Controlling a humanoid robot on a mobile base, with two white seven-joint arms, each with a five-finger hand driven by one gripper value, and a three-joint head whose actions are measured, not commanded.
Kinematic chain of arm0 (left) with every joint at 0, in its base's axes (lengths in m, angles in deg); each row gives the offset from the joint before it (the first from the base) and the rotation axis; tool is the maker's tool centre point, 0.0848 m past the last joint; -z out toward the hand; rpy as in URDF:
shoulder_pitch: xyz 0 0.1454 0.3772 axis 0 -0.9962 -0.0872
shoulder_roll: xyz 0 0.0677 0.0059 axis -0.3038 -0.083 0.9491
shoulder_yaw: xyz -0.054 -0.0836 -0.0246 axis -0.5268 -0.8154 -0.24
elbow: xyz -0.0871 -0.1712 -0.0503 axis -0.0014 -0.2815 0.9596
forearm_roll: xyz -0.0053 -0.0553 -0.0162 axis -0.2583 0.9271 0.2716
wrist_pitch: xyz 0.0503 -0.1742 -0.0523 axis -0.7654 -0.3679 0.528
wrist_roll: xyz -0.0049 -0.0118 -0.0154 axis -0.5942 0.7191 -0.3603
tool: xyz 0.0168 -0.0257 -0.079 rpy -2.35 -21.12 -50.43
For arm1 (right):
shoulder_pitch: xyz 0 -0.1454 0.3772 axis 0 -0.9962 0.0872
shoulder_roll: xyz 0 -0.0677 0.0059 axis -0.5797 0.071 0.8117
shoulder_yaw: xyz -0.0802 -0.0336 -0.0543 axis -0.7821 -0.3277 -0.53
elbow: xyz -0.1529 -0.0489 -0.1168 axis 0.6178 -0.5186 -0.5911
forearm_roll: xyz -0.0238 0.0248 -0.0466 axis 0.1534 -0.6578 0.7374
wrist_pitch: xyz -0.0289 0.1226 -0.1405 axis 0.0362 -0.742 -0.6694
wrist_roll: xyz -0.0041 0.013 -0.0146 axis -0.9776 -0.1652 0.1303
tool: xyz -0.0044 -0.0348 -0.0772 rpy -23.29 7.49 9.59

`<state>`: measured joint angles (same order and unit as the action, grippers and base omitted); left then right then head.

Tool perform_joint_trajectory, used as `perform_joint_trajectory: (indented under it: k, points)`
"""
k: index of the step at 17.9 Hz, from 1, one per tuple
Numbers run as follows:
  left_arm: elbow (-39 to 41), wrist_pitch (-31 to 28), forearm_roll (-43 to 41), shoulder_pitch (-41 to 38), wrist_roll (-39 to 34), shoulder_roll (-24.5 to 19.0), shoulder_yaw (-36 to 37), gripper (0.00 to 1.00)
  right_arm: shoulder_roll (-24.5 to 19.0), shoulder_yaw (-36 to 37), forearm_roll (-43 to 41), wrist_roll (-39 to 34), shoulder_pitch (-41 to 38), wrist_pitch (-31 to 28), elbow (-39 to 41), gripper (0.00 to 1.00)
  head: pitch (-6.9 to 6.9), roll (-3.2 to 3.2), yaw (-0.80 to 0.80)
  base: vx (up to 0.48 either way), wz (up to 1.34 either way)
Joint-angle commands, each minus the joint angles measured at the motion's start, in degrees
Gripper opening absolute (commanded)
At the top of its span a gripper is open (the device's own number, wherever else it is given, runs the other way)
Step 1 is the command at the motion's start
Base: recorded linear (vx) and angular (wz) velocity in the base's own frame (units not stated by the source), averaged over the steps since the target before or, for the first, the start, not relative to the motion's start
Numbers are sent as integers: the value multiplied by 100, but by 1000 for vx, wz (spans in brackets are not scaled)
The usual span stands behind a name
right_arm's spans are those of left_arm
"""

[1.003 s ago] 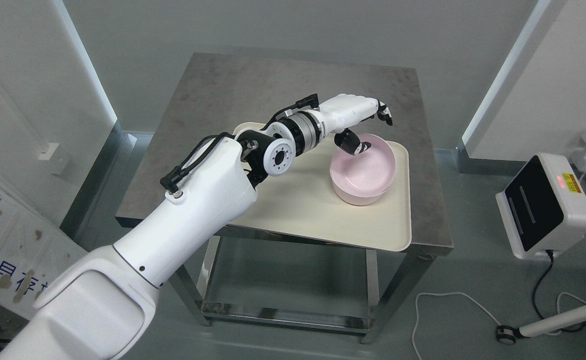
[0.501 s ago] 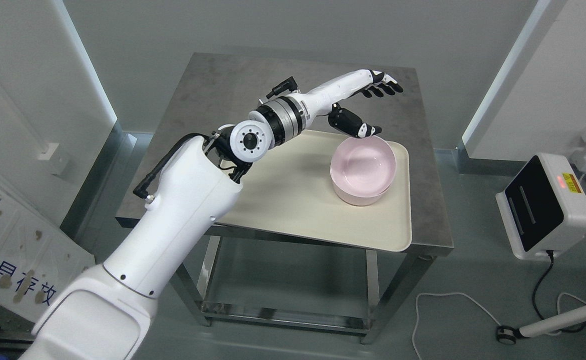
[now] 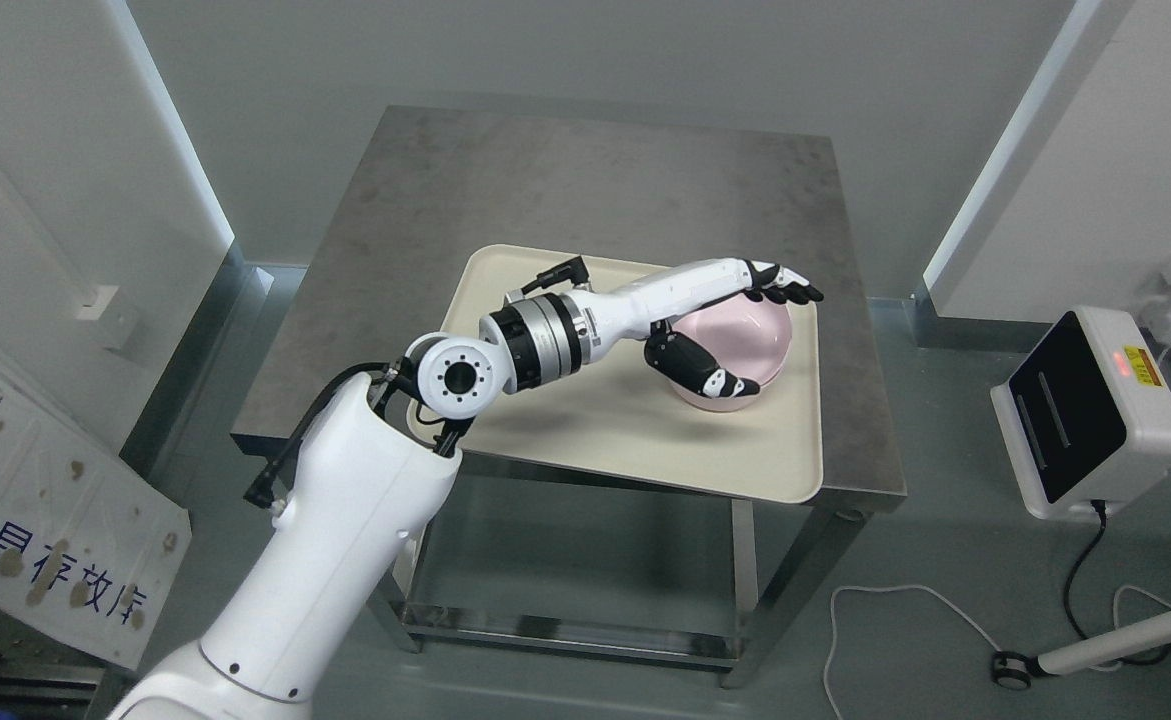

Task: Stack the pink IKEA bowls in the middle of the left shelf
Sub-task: 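Release the bowl, then grasp the rim of the stacked bowls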

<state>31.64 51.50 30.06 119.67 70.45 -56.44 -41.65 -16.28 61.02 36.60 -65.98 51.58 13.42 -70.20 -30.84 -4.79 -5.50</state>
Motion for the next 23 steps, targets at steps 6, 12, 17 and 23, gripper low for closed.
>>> perform_joint_trajectory:
  k: [6,12,17,23]
  points:
    - [325,-1032,-2748,53,26,-98,1151,79,100,53,44,4,0,36,0,100,0,0,0,0,0]
    - [290,-1070,-3057,107,87,-98,1267,72,100,61,44,4,0,36,0,100,0,0,0,0,0]
    - [290,-983,-3040,107,78,-98,1302,48,100,53,44,4,0,36,0,100,0,0,0,0,0]
    - [290,-438,-3066,72,43,-98,1021,18,100,53,44,4,0,36,0,100,0,0,0,0,0]
